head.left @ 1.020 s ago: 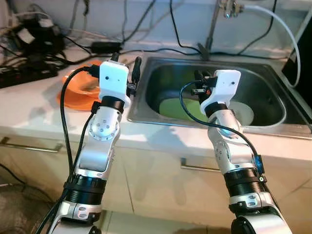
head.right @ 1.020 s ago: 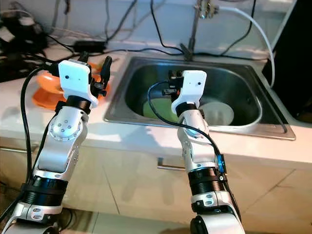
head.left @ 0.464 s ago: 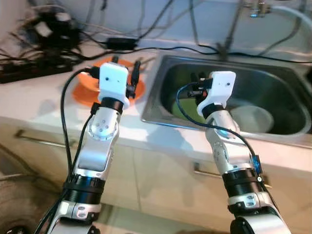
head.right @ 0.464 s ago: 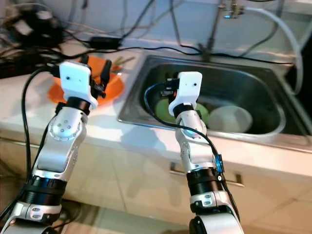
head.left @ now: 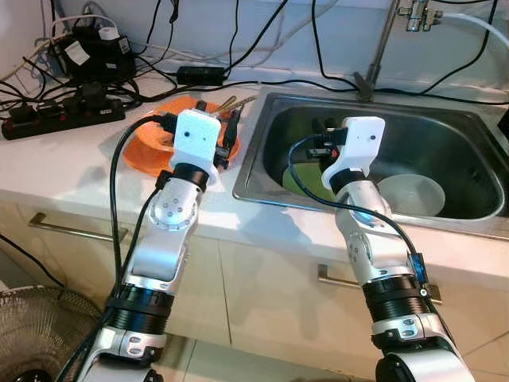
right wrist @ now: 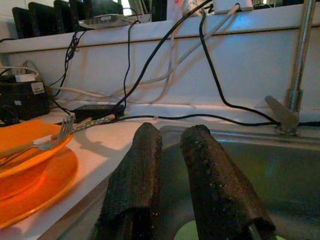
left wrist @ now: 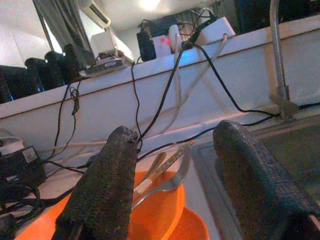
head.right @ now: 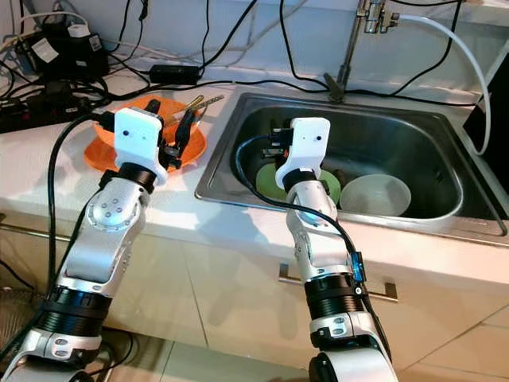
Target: Kitchen organization
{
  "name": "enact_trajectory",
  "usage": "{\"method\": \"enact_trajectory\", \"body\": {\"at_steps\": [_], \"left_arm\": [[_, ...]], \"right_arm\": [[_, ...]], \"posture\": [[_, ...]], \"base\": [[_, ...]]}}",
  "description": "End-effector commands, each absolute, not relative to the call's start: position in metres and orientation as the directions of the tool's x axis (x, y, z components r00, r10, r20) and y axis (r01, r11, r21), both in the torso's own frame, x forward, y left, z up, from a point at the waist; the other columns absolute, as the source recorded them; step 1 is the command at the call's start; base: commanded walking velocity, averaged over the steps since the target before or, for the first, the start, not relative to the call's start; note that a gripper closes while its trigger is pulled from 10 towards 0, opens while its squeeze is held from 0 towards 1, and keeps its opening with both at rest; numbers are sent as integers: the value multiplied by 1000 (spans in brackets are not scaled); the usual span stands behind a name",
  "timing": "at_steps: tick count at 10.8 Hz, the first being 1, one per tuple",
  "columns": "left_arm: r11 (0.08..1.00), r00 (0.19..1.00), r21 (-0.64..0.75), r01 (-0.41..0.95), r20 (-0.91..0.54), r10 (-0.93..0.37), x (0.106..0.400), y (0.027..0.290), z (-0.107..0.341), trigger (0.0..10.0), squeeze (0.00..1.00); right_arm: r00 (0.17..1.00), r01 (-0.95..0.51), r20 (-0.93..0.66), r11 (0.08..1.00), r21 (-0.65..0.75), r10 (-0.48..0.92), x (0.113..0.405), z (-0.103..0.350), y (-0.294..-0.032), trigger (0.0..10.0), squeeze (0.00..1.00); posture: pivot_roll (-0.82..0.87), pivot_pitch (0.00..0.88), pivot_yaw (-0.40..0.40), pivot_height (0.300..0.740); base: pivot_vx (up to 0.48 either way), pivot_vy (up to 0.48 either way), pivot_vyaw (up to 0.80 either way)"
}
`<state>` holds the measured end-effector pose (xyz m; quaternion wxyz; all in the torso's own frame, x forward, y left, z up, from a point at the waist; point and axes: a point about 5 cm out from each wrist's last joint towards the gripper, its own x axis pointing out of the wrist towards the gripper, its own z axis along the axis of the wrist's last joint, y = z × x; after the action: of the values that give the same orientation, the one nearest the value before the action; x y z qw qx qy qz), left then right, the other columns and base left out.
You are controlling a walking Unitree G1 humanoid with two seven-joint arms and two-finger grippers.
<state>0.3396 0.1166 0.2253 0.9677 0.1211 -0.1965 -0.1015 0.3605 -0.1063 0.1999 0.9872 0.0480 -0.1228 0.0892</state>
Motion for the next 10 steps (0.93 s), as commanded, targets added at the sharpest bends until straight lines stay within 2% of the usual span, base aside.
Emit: {"method": "enact_trajectory", "body": {"at_steps": [1, 4, 7, 10], "left_arm": [[939, 911, 306, 155, 324, -256, 343, 117, 223, 10000, 0], [922, 914, 352, 163, 297, -275, 350, 119, 222, 10000, 0], [852, 927, 496, 167, 215, -306, 372, 120, 222, 10000, 0], [825, 934, 543, 157, 190, -303, 390, 115, 237, 10000, 0]], "right_arm": [[957, -185, 236, 981, 56, 167, 363, 200, -105, 10000, 0], [962, -172, 226, 982, 74, 151, 364, 198, -107, 10000, 0], [963, -171, 223, 982, 74, 151, 364, 198, -107, 10000, 0], [964, -165, 222, 983, 75, 145, 362, 197, -110, 10000, 0]], "posture": [[178, 29, 9, 740], [180, 35, 11, 740], [175, 38, 15, 740], [163, 49, 22, 740]], "base": [[0, 0, 0], [0, 0, 0], [0, 0, 0], [0, 0, 0]]}}
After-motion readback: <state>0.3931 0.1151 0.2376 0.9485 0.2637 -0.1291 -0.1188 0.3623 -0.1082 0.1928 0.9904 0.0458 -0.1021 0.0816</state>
